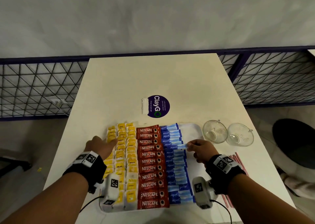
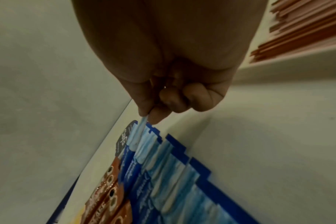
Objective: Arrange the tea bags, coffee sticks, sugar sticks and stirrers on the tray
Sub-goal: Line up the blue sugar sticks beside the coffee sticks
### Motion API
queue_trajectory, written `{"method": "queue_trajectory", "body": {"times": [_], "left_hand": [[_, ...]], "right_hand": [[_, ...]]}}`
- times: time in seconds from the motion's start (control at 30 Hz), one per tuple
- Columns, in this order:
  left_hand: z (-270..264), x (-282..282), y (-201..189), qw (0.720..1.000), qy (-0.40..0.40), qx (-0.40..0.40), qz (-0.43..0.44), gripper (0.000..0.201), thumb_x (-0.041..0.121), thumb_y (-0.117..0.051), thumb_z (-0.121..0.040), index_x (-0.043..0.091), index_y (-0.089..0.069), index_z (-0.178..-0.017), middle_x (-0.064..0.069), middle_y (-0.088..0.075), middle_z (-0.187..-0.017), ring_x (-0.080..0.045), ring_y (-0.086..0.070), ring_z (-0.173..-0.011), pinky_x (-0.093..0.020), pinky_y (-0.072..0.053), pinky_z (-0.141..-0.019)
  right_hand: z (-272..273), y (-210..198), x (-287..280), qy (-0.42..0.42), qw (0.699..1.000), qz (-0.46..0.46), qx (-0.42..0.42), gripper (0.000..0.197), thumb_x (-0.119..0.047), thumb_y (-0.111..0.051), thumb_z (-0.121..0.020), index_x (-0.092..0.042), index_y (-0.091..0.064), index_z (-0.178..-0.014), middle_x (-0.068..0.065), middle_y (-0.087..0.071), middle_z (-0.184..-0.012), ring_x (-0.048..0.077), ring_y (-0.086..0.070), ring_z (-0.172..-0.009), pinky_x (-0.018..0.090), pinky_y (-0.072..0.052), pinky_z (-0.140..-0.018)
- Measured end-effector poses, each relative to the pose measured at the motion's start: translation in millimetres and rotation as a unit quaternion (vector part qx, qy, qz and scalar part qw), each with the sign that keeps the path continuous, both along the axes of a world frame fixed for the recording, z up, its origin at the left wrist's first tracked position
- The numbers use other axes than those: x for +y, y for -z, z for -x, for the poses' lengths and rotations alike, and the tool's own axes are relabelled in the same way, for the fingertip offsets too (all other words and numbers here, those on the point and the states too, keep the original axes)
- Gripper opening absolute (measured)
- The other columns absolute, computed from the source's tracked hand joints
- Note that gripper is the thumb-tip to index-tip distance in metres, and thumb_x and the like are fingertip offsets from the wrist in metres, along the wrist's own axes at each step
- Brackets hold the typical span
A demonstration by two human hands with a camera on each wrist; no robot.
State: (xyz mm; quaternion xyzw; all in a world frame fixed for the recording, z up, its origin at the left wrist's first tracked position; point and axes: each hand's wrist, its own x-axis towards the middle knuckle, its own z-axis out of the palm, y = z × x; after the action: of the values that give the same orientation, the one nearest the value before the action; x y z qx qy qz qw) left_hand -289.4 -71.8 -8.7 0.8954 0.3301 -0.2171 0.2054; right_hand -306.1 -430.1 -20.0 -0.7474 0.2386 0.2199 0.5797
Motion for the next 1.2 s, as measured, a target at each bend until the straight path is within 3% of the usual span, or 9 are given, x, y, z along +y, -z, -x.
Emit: {"method": "queue_trajectory", "body": {"times": [0.13, 0.23, 0.33, 0.47, 0.7, 1.1, 1.2], "left_hand": [[5.5, 2.9, 15.3, 1.0, -0.001, 0.008, 0.016, 0.086, 0.072, -0.064, -0.071, 0.001, -0.056, -0.119, -0.02, -0.061, -0.118, -0.038, -0.058, -0.105, -0.04, -0.048, -0.084], [6.8, -0.9, 15.0, 1.0, 0.001, 0.006, 0.019, 0.082, 0.069, -0.064, -0.074, 0.002, -0.056, -0.121, -0.019, -0.06, -0.122, -0.037, -0.057, -0.108, -0.039, -0.046, -0.084], [6.8, -4.1, 12.1, 1.0, 0.001, 0.005, 0.016, 0.081, 0.066, -0.066, -0.075, 0.002, -0.056, -0.124, -0.02, -0.06, -0.123, -0.037, -0.057, -0.11, -0.038, -0.047, -0.086], [8.2, -7.0, 10.0, 1.0, -0.005, 0.0, 0.022, 0.083, 0.063, -0.067, -0.076, 0.002, -0.052, -0.13, -0.019, -0.059, -0.127, -0.037, -0.056, -0.114, -0.037, -0.047, -0.088], [11.7, -10.5, 6.1, 1.0, -0.001, -0.001, 0.025, 0.086, 0.062, -0.065, -0.079, 0.002, -0.046, -0.137, -0.018, -0.054, -0.135, -0.036, -0.053, -0.12, -0.037, -0.045, -0.092], [13.0, -6.3, 7.4, 0.999, 0.009, -0.002, 0.031, 0.081, 0.065, -0.064, -0.077, 0.005, -0.051, -0.131, -0.015, -0.061, -0.125, -0.035, -0.057, -0.112, -0.036, -0.047, -0.089], [14.2, -5.7, 4.6, 0.999, 0.013, -0.008, 0.029, 0.078, 0.06, -0.063, -0.082, 0.005, -0.048, -0.134, -0.016, -0.056, -0.132, -0.035, -0.054, -0.118, -0.036, -0.043, -0.091]], "right_hand": [[-0.6, 10.5, 3.0, -0.052, 0.997, 0.057, 0.004, 0.015, -0.022, -0.066, -0.089, -0.018, -0.068, -0.075, 0.002, -0.062, -0.067, 0.014, -0.042, -0.044, 0.024, -0.034, -0.045], [-3.1, 14.6, 4.4, -0.098, 0.986, 0.137, 0.013, 0.013, -0.035, -0.069, -0.084, -0.024, -0.069, -0.076, -0.006, -0.058, -0.061, 0.015, -0.051, -0.056, 0.027, -0.041, -0.058], [-5.5, 13.5, 8.5, -0.117, 0.97, 0.21, 0.019, 0.018, -0.044, -0.07, -0.081, -0.028, -0.065, -0.074, -0.005, -0.064, -0.074, 0.018, -0.06, -0.074, 0.025, -0.042, -0.066], [-8.1, 9.7, 13.0, -0.134, 0.955, 0.264, 0.029, 0.026, -0.05, -0.066, -0.081, -0.024, -0.064, -0.082, 0.001, -0.066, -0.088, 0.021, -0.061, -0.085, 0.025, -0.042, -0.07], [-9.0, 7.7, 14.9, -0.131, 0.952, 0.274, 0.029, 0.026, -0.048, -0.064, -0.084, -0.022, -0.064, -0.084, 0.002, -0.065, -0.089, 0.023, -0.061, -0.089, 0.025, -0.042, -0.073], [-7.4, 2.3, 17.9, -0.148, 0.944, 0.294, 0.031, 0.031, -0.052, -0.061, -0.085, -0.021, -0.065, -0.084, 0.003, -0.068, -0.09, 0.023, -0.062, -0.087, 0.027, -0.045, -0.074], [-5.9, -0.6, 18.5, -0.149, 0.941, 0.303, 0.022, 0.032, -0.053, -0.06, -0.085, -0.021, -0.062, -0.081, 0.002, -0.067, -0.088, 0.023, -0.061, -0.086, 0.027, -0.043, -0.071]]}}
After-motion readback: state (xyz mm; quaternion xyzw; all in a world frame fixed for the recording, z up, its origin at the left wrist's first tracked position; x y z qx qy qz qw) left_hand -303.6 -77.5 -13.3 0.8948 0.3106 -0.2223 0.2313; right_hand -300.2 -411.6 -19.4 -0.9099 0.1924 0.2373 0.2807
